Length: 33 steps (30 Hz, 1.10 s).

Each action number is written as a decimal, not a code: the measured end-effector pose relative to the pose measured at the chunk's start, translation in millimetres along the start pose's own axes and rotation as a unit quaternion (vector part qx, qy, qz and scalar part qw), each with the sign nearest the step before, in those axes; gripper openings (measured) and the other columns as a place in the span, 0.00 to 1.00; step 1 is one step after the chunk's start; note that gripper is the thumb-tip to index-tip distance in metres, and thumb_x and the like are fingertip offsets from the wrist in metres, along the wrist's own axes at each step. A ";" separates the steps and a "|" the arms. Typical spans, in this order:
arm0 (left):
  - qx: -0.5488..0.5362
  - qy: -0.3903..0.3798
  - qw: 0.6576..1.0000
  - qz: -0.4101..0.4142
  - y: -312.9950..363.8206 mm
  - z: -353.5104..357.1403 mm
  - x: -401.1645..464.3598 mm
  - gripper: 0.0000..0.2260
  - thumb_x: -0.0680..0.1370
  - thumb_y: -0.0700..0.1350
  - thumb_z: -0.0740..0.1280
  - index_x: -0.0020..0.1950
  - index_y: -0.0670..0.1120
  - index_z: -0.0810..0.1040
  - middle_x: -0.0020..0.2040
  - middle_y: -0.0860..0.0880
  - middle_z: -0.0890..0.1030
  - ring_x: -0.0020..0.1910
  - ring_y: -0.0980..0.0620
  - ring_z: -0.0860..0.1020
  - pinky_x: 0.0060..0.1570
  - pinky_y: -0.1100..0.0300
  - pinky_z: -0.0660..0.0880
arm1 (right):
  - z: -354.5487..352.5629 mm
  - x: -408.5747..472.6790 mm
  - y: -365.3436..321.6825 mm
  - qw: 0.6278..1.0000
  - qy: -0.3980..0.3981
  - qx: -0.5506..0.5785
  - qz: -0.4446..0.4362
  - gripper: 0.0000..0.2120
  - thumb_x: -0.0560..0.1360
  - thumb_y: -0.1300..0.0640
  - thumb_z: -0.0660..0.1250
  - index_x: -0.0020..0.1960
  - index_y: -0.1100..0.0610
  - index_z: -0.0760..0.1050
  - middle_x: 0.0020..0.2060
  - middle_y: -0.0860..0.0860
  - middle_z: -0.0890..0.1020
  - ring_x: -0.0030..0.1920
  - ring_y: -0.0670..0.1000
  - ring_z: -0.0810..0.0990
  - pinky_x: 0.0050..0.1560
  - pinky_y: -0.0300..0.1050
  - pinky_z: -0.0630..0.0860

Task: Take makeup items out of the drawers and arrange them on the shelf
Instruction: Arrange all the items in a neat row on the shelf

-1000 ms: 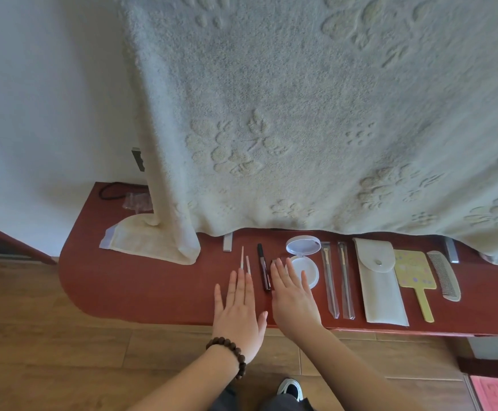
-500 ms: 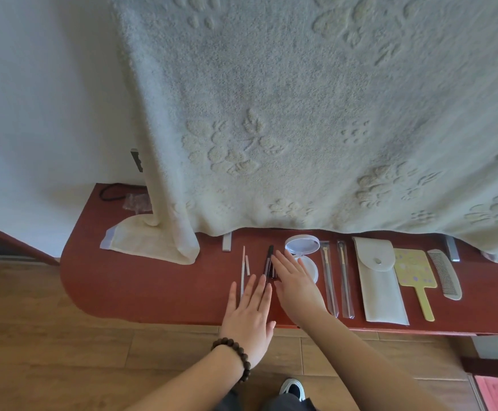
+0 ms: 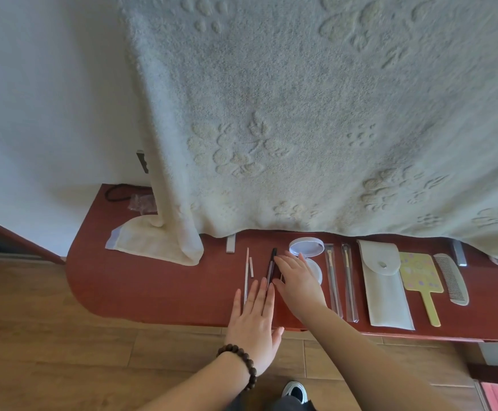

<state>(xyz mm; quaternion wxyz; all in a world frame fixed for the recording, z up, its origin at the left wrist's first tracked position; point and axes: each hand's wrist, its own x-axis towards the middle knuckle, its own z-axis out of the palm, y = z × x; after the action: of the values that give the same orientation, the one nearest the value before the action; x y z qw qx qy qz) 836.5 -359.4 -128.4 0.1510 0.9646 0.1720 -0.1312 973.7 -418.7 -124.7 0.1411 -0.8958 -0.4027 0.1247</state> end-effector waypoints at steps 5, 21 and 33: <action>-0.010 0.036 0.998 -0.051 -17.4 -6.3 11.5 0.35 0.78 0.62 0.48 0.75 0.45 0.36 0.78 0.45 0.40 0.77 0.48 0.43 0.75 0.45 0.41 | -1.8 -11.3 -5.7 0.999 0.031 0.035 -0.001 0.25 0.81 0.55 0.57 0.76 0.55 0.58 0.76 0.48 0.59 0.77 0.46 0.49 0.72 0.38 0.36; -0.010 -0.014 1.000 -0.003 -17.8 -6.6 30.4 0.35 0.80 0.61 0.50 0.77 0.45 0.36 0.78 0.48 0.37 0.77 0.52 0.38 0.76 0.51 0.41 | -8.6 -40.7 23.6 0.975 0.047 0.116 0.183 0.37 0.76 0.48 0.66 0.77 0.54 0.51 0.77 0.49 0.54 0.77 0.50 0.52 0.74 0.48 0.55; -0.019 -0.004 0.999 -0.037 0.3 -4.2 32.6 0.33 0.81 0.59 0.47 0.76 0.44 0.35 0.77 0.48 0.34 0.77 0.49 0.39 0.73 0.52 0.39 | -4.0 -25.8 17.5 0.978 0.046 0.126 0.162 0.32 0.77 0.52 0.66 0.76 0.57 0.57 0.73 0.51 0.65 0.74 0.51 0.60 0.70 0.46 0.63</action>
<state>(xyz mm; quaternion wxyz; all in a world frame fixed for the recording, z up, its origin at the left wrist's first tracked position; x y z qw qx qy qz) 867.1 -348.8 -134.4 0.1648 0.9540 0.2098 -0.1371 970.5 -449.9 -124.4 0.2494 -0.9288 -0.2265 0.1546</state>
